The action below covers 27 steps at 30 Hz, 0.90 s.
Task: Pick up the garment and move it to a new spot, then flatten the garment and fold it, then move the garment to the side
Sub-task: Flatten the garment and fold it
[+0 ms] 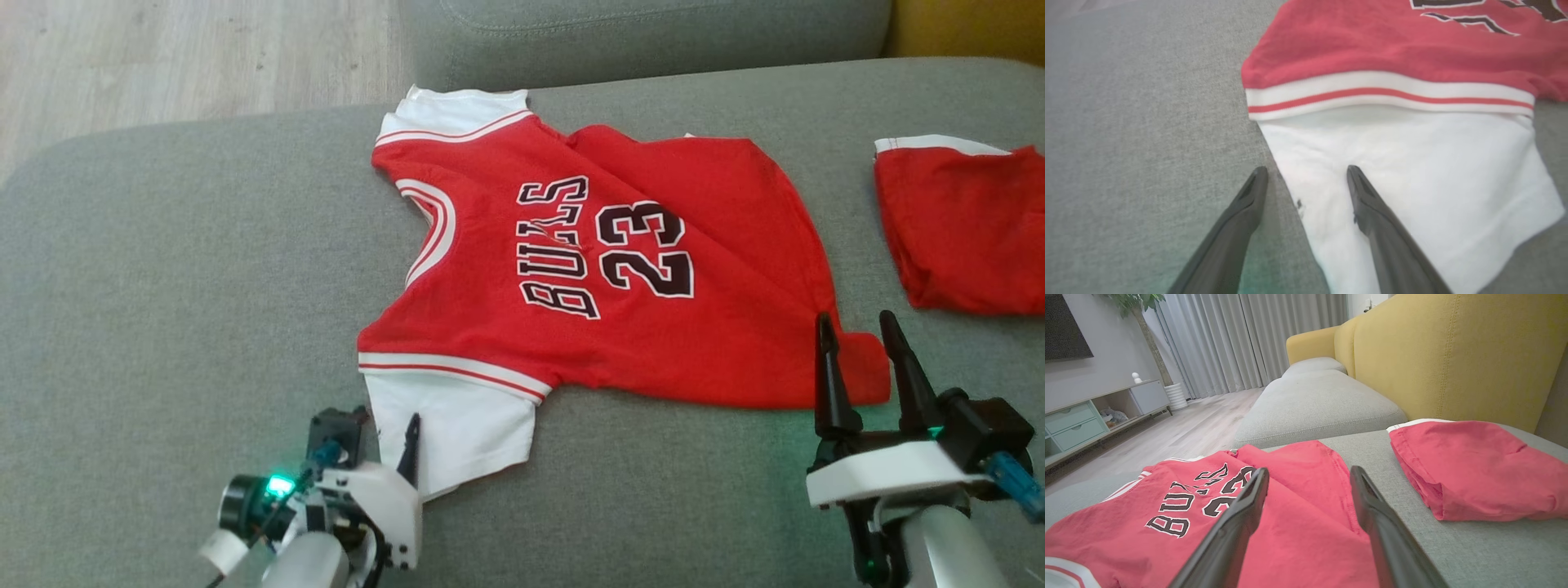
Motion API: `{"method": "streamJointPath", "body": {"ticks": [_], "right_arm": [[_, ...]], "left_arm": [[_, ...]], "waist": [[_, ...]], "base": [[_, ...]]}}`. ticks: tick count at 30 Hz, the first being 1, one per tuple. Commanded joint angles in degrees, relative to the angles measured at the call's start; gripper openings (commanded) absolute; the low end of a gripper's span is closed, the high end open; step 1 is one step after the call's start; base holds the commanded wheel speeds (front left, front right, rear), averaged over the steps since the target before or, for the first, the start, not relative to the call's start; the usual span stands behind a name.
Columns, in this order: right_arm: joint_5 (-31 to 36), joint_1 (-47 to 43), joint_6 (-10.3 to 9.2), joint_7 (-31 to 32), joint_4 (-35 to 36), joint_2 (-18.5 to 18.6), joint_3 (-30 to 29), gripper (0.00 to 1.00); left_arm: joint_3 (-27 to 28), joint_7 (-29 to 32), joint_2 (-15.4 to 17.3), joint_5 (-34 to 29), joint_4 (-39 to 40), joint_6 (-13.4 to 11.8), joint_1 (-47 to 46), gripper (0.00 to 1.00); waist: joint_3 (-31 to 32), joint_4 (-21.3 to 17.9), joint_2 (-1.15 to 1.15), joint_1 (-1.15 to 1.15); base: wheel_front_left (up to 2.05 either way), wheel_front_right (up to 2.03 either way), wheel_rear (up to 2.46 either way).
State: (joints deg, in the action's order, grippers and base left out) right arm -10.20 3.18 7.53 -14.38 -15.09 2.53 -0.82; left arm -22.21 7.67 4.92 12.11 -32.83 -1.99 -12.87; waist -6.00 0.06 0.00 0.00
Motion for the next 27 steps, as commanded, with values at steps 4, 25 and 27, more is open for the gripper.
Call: {"method": "streamJointPath", "body": {"ticks": [4,25,27], "right_arm": [[-0.8,1.5,-0.04,-0.6,1.1,0.3,1.6,1.0],[0.7,-0.1,-0.04,0.1,-7.5,0.3,-0.9,1.0],[0.7,-0.4,-0.04,0.9,-9.3,0.3,-1.9,1.0]], "left_arm": [[0.2,2.2,1.1,0.4,3.4,0.5,2.9,1.0],[6.4,-14.7,0.6,5.6,15.7,-0.5,1.2,0.0],[6.8,-17.2,0.4,5.9,16.0,-0.5,0.9,0.0]], "waist": [[0.5,-0.1,0.0,0.0],[1.5,-0.2,0.0,0.0],[1.6,-0.2,0.0,0.0]], "base": [[0.0,0.0,0.0],[0.0,0.0,0.0],[0.0,0.0,0.0]]}}
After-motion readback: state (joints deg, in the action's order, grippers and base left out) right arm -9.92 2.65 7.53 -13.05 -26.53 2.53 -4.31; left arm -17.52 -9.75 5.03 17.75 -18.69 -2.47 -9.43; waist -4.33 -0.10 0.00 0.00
